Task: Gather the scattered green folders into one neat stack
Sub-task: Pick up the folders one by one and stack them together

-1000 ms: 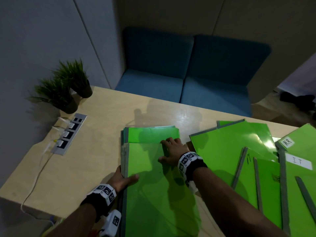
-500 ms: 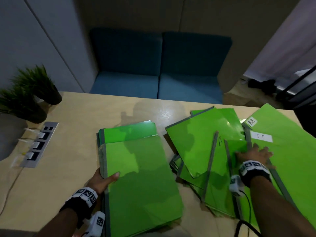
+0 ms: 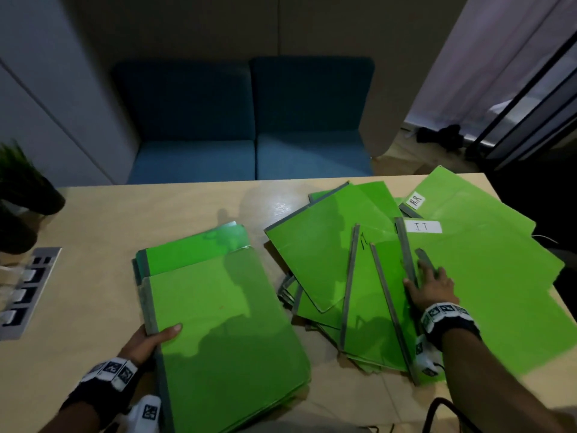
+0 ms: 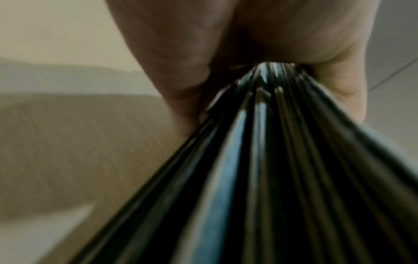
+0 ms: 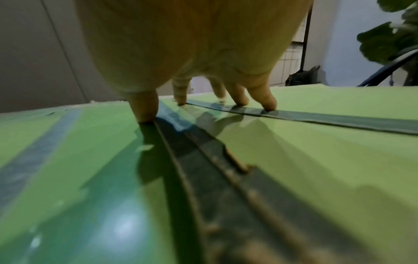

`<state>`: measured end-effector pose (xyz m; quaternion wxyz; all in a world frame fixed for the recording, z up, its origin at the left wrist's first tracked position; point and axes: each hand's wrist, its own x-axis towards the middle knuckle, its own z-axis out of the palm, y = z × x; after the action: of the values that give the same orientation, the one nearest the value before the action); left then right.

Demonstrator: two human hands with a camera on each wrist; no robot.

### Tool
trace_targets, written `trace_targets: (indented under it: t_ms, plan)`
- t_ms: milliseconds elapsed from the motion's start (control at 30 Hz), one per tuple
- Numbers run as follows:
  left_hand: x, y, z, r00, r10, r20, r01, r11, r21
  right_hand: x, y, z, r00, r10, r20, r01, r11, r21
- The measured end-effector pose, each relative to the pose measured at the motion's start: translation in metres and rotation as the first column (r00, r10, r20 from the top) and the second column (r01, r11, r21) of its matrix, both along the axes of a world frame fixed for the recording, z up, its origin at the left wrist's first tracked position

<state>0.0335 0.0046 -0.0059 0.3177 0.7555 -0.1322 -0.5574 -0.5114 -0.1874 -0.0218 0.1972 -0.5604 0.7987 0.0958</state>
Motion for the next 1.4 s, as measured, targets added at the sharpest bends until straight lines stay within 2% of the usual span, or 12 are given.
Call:
trace_targets:
  t_ms: [300, 433, 533, 567, 667, 767, 867, 933, 1000, 1100, 1300, 1400]
  plan:
    - [0.0, 0.006, 0.004, 0.975, 0.223, -0.008, -0.219, 0.953, -0.209, 0.023, -0.02, 0.004, 0.943, 0.32, -0.088, -0.318, 0.947, 0.04]
    - [0.004, -0.004, 0.027, 0.977, 0.209, -0.044, -0.212, 0.921, -0.328, 0.022, -0.024, 0.017, 0.985, 0.17, -0.035, -0.171, 0.984, -0.043]
    - [0.009, -0.015, 0.047, 0.976, 0.2, -0.085, -0.217, 0.893, -0.394, 0.013, -0.013, 0.007, 0.998, -0.065, 0.01, 0.064, 0.997, 0.046]
    - [0.008, -0.021, 0.054, 0.974, 0.195, -0.117, -0.226, 0.882, -0.413, 0.011, -0.009, 0.004, 0.996, -0.087, 0.016, 0.086, 0.994, 0.064]
    - [-0.006, -0.045, 0.067, 0.96, 0.169, -0.222, -0.256, 0.851, -0.459, 0.015, -0.008, 0.007, 0.999, 0.02, -0.03, -0.019, 0.998, 0.053]
    - [-0.038, -0.077, 0.07, 0.954, 0.115, -0.278, -0.246, 0.831, -0.499, 0.02, -0.02, 0.016, 0.994, 0.109, 0.018, -0.11, 0.991, 0.075]
    - [-0.08, -0.107, 0.064, 0.951, 0.048, -0.305, -0.207, 0.832, -0.515, 0.002, -0.033, 0.026, 0.987, 0.009, 0.159, -0.011, 1.0, 0.013]
    - [-0.108, -0.122, 0.057, 0.956, -0.004, -0.293, -0.147, 0.859, -0.491, -0.022, -0.037, 0.03, 0.967, -0.107, 0.23, 0.12, 0.992, -0.043]
    - [-0.131, -0.13, 0.044, 0.965, -0.056, -0.258, -0.069, 0.889, -0.452, -0.051, -0.035, 0.031, 0.956, -0.233, 0.179, 0.248, 0.967, -0.064]
    - [-0.154, -0.134, 0.022, 0.968, -0.125, -0.216, 0.034, 0.924, -0.382, -0.094, -0.02, 0.025, 0.893, -0.427, 0.139, 0.437, 0.898, -0.051]
    - [-0.163, -0.135, -0.008, 0.965, -0.176, -0.194, 0.14, 0.972, -0.186, -0.126, 0.0, 0.009, 0.914, -0.407, 0.014, 0.407, 0.913, -0.026]
    - [-0.156, -0.135, -0.028, 0.973, -0.152, -0.174, 0.129, 0.983, -0.133, -0.127, -0.002, 0.008, 0.881, -0.469, 0.065, 0.472, 0.88, -0.045]
